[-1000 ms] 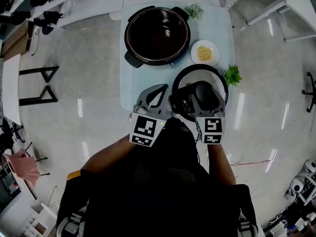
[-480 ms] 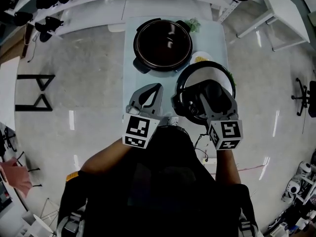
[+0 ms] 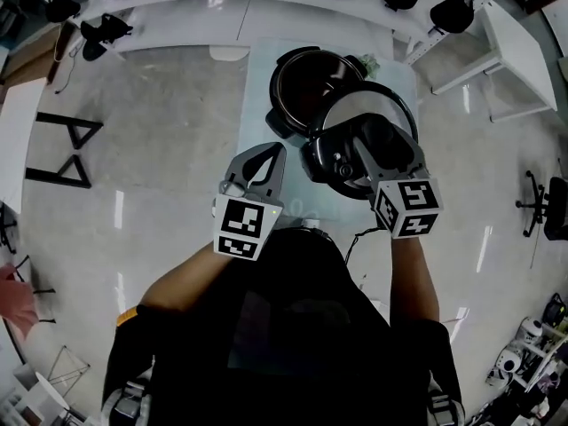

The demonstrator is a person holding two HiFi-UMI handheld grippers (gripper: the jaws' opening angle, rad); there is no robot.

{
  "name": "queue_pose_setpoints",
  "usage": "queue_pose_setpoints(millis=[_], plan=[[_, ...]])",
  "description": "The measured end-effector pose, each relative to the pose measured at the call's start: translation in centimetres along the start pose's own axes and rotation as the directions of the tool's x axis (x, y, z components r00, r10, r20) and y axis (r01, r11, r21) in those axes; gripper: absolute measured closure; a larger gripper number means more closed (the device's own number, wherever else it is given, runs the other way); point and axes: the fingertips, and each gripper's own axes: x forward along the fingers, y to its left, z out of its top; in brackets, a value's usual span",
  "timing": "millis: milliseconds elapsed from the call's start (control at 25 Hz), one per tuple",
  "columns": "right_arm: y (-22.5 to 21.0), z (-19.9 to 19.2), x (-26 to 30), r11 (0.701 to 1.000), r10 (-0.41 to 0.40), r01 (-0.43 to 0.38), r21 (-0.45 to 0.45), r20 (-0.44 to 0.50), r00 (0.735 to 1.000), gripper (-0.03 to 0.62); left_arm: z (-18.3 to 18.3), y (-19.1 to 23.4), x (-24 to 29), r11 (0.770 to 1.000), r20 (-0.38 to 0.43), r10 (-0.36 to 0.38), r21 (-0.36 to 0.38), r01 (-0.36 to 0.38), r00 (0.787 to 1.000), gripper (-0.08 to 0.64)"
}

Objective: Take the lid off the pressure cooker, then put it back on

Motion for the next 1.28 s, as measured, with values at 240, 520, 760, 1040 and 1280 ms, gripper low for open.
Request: queue_pose_setpoints(millis=[240, 520, 760, 1040, 1280], plan=[[1.4, 2.0, 5.2, 0.999, 0.044, -0.045, -0.025, -0.024, 0.999, 0.301, 0.3, 3.8, -0.7, 0.997, 0.018, 0.07, -0.016, -0.07, 0.997, 0.552], [2.0, 2.7, 10.0, 0.996, 0.066, -0.069, -0.056, -0.063, 0.996, 0.301, 0.3, 7.2, -0.6, 0.991, 0.026, 0.128, -0.036, -0.127, 0.991, 0.552], [1.8, 2.8, 13.7, 0.996, 0.073, -0.079, -0.048, -0.106, 0.992, 0.301, 0.0, 9.9, 0.0, 0.987, 0.009, 0.151, -0.055, -0.15, 0.989, 0.552], [1.9, 2.7, 17.1, 0.992, 0.099, -0.11, -0.065, -0.15, 0.984, 0.301, -0.1, 11.7, 1.3, 0.987, -0.009, 0.149, -0.066, -0.149, 0.989, 0.552], [1.7, 2.0, 18.8, 0.991, 0.104, -0.117, -0.06, -0.188, 0.977, 0.301, -0.4, 12.9, 2.3, 0.987, -0.021, 0.138, -0.08, -0.139, 0.99, 0.552]])
